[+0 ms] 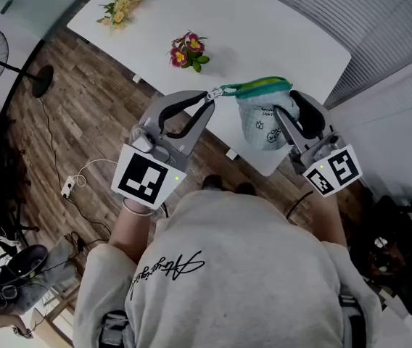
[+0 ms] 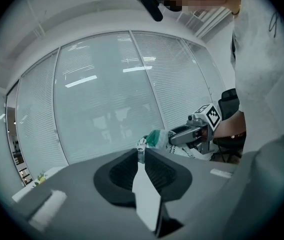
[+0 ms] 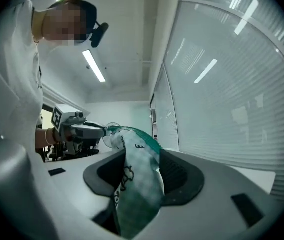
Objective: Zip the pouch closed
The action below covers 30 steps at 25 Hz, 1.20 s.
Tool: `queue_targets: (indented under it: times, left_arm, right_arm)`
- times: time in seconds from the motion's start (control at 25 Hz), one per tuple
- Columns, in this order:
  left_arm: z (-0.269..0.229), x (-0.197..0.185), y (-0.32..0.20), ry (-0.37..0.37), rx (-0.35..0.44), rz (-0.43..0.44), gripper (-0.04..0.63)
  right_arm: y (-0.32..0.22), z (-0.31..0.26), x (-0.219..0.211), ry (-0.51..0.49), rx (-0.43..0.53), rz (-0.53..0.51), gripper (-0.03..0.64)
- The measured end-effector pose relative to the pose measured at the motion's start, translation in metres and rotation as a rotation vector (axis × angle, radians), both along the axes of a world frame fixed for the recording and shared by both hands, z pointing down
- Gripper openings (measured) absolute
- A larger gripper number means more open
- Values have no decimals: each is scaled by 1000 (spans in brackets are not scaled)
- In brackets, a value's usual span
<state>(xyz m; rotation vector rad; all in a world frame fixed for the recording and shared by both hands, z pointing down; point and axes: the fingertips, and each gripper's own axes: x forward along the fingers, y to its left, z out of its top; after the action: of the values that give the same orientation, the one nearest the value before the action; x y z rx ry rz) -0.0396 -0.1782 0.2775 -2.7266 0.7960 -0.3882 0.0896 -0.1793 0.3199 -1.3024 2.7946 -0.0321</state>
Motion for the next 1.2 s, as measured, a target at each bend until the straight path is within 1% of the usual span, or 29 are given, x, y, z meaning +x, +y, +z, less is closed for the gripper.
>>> queue_targets:
  times: [0.08,0.16,0.2,0.28,0.4,0.48,0.52,0.6,0.68,0.72,0.76,0.8,0.92,0.96,1.04,1.12,1.2]
  left_arm:
    - [-1,0,-1,26,-12,-7,43]
    - [-3,-1,-3,41,-17,-12,43]
    - [-3,-1,-4,33,-11,-11,43]
    - [-2,1,-3,-18,12,0,43]
    - [2,6,2,-112,51,29,43]
    - [5,11,6,-135,61,52,43]
    - [6,14,8,-134,59,63,43]
    - [9,20,11,-134,49,80,43]
    - [11,24,12,-146,51,91,43]
    - [12,24,13,-150,54,95,43]
    - [13,23,13,-148,54,100,43]
    - [13,23,14,-143,48,107,41]
    - [15,22,17,-119,33,112,41]
    - [16,22,16,-113,35,106,43]
    - [15,22,14,-97,40,97,43]
    - [10,21,12,-51,30,95,38]
    - [2,18,10,17,9,88,24]
  right_arm:
    - [0,-1,4,45,3,13,215]
    - [0,-1,11,47,-4,29,255]
    - [1,-2,14,49,0,38,258]
    - [4,-8,12,97,35,39,257]
    - [10,-22,-19,251,150,-26,256]
    - [13,-27,-51,316,220,-89,250]
    - [13,-23,-66,332,231,-112,250]
    - [11,-11,-87,358,229,-134,203]
    - [7,-6,-100,459,225,-158,158]
    - [4,-6,-102,476,221,-156,133]
    - [2,-7,-102,465,215,-146,88]
    - [0,-9,-100,434,209,-134,77]
    - [-1,-16,-95,267,160,-113,54]
    - [-1,-17,-95,226,141,-116,49]
    - [-2,-17,-95,179,114,-125,44]
    - [-3,-14,-96,147,87,-140,44]
    - [0,-13,-100,106,62,-160,44]
